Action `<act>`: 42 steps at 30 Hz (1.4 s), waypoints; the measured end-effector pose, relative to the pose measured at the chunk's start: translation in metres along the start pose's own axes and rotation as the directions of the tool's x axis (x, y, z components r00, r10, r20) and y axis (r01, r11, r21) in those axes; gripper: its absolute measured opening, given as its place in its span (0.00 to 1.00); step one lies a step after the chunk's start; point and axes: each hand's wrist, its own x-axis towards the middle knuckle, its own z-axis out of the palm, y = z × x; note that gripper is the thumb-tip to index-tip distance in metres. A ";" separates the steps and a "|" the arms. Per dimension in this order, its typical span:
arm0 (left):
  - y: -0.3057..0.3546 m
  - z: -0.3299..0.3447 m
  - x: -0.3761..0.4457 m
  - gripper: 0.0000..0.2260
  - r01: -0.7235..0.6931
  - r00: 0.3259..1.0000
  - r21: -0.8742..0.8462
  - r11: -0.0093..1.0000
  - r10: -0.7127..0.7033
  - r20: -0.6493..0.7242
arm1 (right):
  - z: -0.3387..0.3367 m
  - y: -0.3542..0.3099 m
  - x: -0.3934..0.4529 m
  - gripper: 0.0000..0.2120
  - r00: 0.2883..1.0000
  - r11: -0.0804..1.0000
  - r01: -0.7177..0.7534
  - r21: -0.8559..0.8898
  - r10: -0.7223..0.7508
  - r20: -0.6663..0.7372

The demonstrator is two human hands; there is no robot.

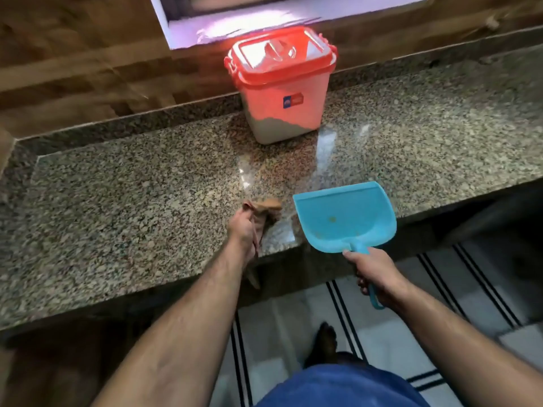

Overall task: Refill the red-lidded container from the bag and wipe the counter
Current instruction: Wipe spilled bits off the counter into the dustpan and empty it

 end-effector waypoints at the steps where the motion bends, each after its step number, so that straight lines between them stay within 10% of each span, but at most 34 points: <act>1: 0.003 -0.013 -0.001 0.14 0.004 1.000 -0.030 1.000 -0.005 -0.016 | 0.005 0.011 -0.010 0.09 1.000 1.000 -0.001 -0.005 0.001 0.005; 12: 0.010 -0.099 -0.023 0.32 0.017 0.976 -0.321 0.947 -0.086 -0.201 | 0.053 0.118 -0.078 0.12 0.994 0.994 -0.103 0.046 0.102 0.037; 18: 0.029 -0.119 -0.041 0.08 -0.158 0.913 0.224 0.962 0.228 -0.337 | 0.049 0.129 -0.088 0.11 0.968 0.970 -0.190 -0.154 0.211 0.133; 24: 0.048 -0.130 -0.055 0.10 -0.183 0.778 0.717 0.672 0.545 -0.312 | 0.050 0.115 -0.057 0.08 0.968 0.959 -0.169 -0.228 0.205 0.144; 29: 0.024 -0.138 -0.043 0.06 -0.129 0.839 0.956 0.264 0.543 -0.037 | 0.044 0.099 -0.035 0.07 0.965 0.953 -0.183 -0.242 0.222 0.143; 32: -0.008 -0.121 -0.027 0.08 -0.001 0.846 0.981 0.196 0.523 -0.104 | 0.036 0.095 -0.022 0.06 0.958 0.947 -0.195 -0.255 0.240 0.160; 37: -0.037 -0.032 -0.012 0.14 -0.232 0.858 0.968 0.092 0.488 0.160 | 0.018 0.087 0.002 0.06 0.949 0.939 -0.190 -0.286 0.250 0.190; 39: -0.043 0.002 -0.006 0.13 -0.314 0.902 0.940 0.134 0.350 0.252 | 0.011 0.083 0.015 0.05 0.947 0.937 -0.178 -0.301 0.246 0.206; 42: -0.036 0.035 -0.004 0.05 -0.266 0.956 0.848 0.459 0.241 0.169 | 0.000 0.078 0.037 0.05 0.939 0.934 -0.173 -0.314 0.252 0.234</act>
